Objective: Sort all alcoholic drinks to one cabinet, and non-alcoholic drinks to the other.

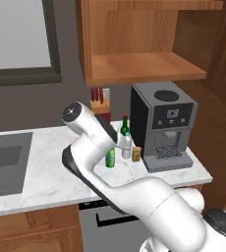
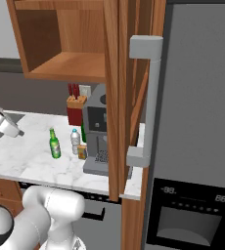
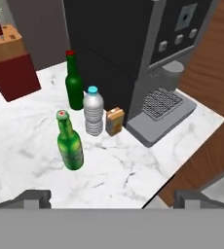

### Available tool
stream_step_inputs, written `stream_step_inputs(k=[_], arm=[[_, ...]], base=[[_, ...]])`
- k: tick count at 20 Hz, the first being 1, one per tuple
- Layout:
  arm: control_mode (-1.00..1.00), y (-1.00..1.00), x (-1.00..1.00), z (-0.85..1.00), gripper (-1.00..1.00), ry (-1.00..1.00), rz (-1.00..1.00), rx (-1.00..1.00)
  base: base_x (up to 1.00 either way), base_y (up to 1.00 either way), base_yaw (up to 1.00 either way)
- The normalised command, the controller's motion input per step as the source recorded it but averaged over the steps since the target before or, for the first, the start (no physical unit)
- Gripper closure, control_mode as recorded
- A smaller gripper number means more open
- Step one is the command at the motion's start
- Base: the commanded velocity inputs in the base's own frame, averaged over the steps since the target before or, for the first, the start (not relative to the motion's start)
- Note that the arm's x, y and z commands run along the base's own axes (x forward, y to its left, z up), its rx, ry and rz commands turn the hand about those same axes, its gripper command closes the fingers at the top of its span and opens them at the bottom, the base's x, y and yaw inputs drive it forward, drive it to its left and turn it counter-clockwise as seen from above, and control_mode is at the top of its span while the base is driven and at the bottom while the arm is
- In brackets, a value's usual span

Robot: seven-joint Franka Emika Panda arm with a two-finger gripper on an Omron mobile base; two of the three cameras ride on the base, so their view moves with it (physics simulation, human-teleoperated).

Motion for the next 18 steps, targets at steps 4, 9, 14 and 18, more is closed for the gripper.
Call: stream_step_inputs(k=[4,9,14,18], arm=[[-1.0,0.13,0.15,-0.26,-1.0,-0.09,-0.23,-0.01],[-1.0,0.01,0.34,-0.14,-1.0,-0.05,-0.23,0.0],[-1.0,0.01,0.4,-0.13,-1.0,-0.04,-0.23,-0.01],[-1.0,0.01,0.31,-0.21,-1.0,0.0,-0.22,-0.06]], base=[[0.0,0.0,0.0],[0.0,0.0,0.0],[0.0,0.0,0.0],[0.0,0.0,0.0]])
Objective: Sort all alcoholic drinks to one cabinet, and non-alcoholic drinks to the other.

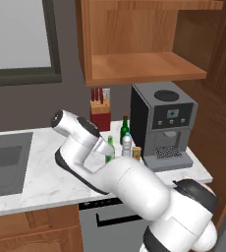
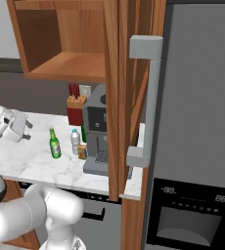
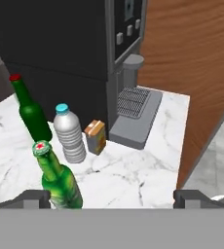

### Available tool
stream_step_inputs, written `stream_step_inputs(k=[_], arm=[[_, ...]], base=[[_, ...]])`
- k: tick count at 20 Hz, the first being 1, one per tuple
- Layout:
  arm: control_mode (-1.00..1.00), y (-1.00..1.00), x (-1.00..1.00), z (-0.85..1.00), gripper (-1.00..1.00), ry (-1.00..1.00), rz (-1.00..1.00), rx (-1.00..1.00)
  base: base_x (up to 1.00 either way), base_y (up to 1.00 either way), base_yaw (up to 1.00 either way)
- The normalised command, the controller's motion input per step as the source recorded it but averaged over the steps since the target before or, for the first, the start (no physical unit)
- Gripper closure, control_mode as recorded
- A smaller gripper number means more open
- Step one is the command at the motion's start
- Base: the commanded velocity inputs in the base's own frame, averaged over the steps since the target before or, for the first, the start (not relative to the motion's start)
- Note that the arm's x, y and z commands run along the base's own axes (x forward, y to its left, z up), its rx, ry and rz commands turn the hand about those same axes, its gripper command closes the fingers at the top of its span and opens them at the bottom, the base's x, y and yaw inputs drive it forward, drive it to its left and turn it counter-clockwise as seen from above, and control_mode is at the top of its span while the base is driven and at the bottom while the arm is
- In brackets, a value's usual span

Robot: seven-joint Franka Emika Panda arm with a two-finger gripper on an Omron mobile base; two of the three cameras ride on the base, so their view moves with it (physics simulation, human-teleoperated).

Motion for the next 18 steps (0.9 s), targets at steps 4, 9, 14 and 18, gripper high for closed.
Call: stream_step_inputs(k=[4,9,14,18], arm=[[-1.0,0.0,0.3,-0.24,-1.0,0.0,-0.16,-0.09],[-1.0,0.0,0.24,-0.2,-1.0,0.0,-0.08,-0.1],[-1.0,0.0,0.06,-0.2,-1.0,0.0,-0.03,-0.11],[-1.0,0.01,0.0,-0.14,-1.0,0.01,0.0,-0.1]], base=[[0.0,0.0,0.0],[0.0,0.0,0.0],[0.0,0.0,0.0],[0.0,0.0,0.0]])
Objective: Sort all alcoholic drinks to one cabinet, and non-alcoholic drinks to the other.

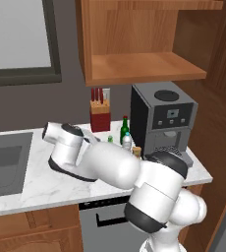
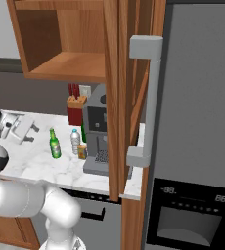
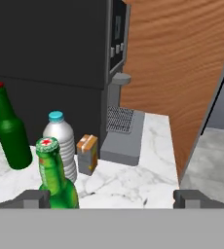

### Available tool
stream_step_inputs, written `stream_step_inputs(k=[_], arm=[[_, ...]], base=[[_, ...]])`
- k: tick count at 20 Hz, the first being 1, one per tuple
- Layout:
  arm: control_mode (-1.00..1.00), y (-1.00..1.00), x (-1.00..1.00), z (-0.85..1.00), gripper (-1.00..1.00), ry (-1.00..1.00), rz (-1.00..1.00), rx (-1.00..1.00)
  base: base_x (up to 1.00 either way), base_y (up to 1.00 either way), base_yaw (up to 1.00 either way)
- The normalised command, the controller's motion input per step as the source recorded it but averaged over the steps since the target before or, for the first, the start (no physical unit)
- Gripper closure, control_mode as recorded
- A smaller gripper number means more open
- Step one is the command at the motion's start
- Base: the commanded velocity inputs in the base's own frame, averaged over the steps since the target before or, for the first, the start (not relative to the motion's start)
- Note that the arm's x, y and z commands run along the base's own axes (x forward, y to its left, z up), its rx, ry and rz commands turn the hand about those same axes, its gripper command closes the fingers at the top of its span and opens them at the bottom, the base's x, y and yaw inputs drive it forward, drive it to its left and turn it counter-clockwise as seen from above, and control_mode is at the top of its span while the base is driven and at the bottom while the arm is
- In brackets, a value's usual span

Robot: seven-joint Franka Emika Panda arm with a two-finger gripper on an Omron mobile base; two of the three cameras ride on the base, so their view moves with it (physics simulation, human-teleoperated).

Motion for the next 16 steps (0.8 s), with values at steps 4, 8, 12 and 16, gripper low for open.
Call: stream_step_inputs(k=[4,8,12,16], arm=[[-1.0,0.0,0.0,-0.05,-1.0,0.0,0.0,-0.08],[-1.0,0.0,0.01,0.0,-1.0,0.02,0.0,-0.02],[-1.0,0.0,0.06,-0.01,-1.0,0.06,0.0,0.0],[-1.0,0.0,0.08,-0.09,-1.0,0.05,0.0,0.0]], base=[[0.0,0.0,0.0],[0.0,0.0,0.0],[0.0,0.0,0.0],[0.0,0.0,0.0]])
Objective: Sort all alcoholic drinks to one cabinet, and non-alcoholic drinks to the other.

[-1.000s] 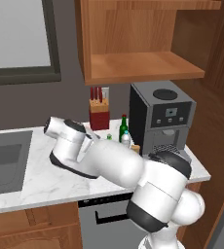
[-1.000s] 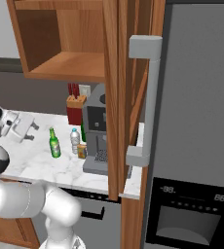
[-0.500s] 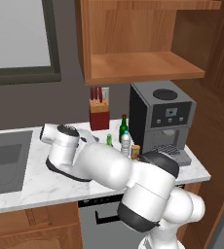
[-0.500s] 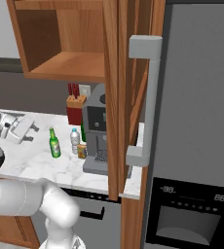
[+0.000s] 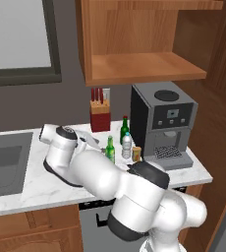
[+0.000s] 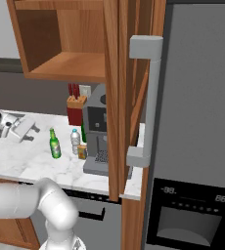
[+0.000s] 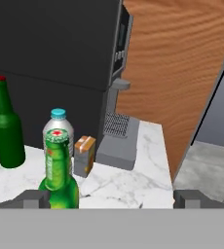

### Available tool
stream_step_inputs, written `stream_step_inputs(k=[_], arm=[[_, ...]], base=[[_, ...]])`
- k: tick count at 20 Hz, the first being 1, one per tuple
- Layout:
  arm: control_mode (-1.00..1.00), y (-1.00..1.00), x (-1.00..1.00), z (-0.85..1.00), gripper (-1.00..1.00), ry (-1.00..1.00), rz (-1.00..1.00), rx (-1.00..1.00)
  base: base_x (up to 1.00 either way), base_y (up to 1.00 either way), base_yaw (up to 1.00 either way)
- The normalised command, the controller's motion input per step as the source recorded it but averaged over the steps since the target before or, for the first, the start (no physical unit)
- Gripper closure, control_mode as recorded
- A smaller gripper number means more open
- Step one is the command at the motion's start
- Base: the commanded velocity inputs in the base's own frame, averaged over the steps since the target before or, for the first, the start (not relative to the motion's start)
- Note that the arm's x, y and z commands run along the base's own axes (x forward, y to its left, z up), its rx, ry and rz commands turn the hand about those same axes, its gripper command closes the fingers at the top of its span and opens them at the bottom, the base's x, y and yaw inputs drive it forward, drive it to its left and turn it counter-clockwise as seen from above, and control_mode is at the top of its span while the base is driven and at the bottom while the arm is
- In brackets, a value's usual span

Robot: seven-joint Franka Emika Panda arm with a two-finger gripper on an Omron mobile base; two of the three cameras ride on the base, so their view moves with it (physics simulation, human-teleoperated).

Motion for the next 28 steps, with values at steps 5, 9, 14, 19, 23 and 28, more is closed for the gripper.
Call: stream_step_inputs(k=[5,9,14,19,23,28], arm=[[-1.0,0.0,0.1,-0.14,-1.0,0.02,0.0,0.0],[-1.0,0.0,0.04,-0.14,-1.0,0.0,0.01,0.0],[-1.0,0.0,0.07,-0.11,-1.0,0.0,0.03,0.0],[-1.0,-0.01,0.11,-0.09,-1.0,0.0,0.03,0.0],[-1.0,-0.03,0.13,-0.1,-1.0,0.0,0.02,0.0],[-1.0,-0.04,0.12,-0.11,-1.0,0.0,0.01,0.0]], base=[[0.0,0.0,0.0],[0.0,0.0,0.0],[0.0,0.0,0.0],[0.0,0.0,0.0],[0.0,0.0,0.0],[0.0,0.0,0.0]])
